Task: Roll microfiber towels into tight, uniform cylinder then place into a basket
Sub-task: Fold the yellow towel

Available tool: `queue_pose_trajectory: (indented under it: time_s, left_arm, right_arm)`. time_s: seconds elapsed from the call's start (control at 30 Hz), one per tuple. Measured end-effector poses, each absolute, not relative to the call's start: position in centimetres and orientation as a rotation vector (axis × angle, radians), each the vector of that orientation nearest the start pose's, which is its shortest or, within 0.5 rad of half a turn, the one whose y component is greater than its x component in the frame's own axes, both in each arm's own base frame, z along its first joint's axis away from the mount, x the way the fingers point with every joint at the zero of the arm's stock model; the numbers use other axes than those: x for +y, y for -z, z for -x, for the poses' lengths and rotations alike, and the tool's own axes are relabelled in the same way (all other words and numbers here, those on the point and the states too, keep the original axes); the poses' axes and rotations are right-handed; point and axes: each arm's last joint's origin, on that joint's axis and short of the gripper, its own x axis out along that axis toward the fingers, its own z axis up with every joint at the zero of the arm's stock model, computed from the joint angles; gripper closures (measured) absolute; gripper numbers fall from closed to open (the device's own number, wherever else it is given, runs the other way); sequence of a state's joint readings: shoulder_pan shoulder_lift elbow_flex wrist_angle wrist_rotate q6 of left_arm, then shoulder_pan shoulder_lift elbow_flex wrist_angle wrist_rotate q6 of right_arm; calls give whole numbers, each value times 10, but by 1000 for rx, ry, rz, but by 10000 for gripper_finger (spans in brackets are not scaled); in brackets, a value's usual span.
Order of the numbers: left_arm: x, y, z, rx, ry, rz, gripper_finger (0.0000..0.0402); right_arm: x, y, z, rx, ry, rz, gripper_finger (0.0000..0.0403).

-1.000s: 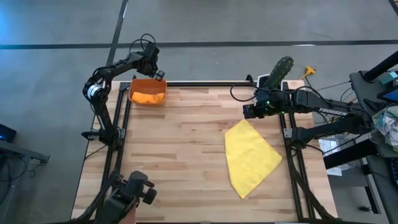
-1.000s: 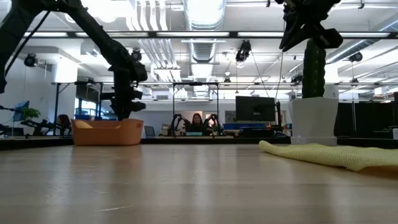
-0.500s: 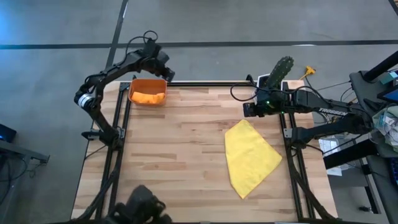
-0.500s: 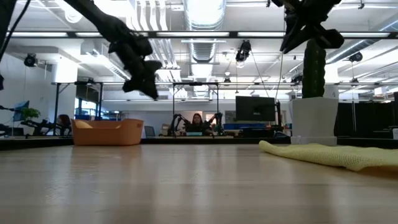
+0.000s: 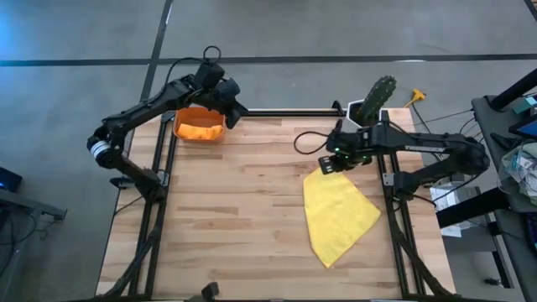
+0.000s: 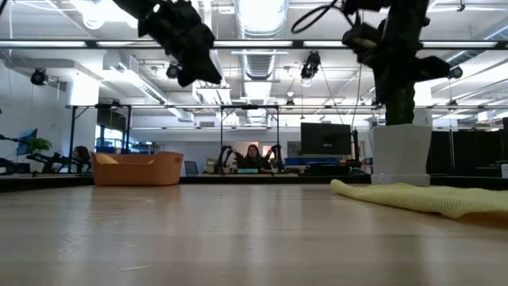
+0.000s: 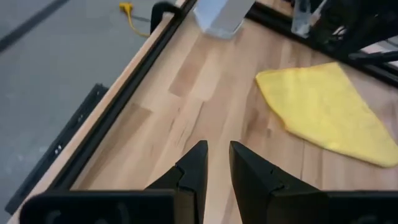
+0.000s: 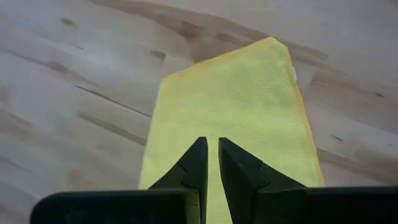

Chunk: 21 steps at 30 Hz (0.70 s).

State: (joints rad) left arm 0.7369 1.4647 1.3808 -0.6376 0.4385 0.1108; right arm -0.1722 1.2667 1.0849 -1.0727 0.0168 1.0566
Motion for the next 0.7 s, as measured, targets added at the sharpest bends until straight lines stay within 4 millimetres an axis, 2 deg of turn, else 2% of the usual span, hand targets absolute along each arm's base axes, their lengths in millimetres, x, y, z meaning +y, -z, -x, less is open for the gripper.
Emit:
queue_pose_trajectory:
  time_s: [0.17, 0.4, 0.53, 0.7]
  left_arm:
    - [183, -366, -226, 553, -252, 275, 350]
    - [166, -388, -207, 481, -265, 323, 350]
    - [157, -392, -198, 488, -255, 351, 350]
    - [152, -392, -192, 512, -250, 369, 350]
  right_arm:
    - [-40, -260, -236, 1173, 750, -1023, 339]
    - [-48, -236, -248, 1258, 772, -1030, 231]
    - [-66, -221, -249, 1241, 735, -1077, 181]
    - [-90, -200, -235, 1299, 755, -1065, 169]
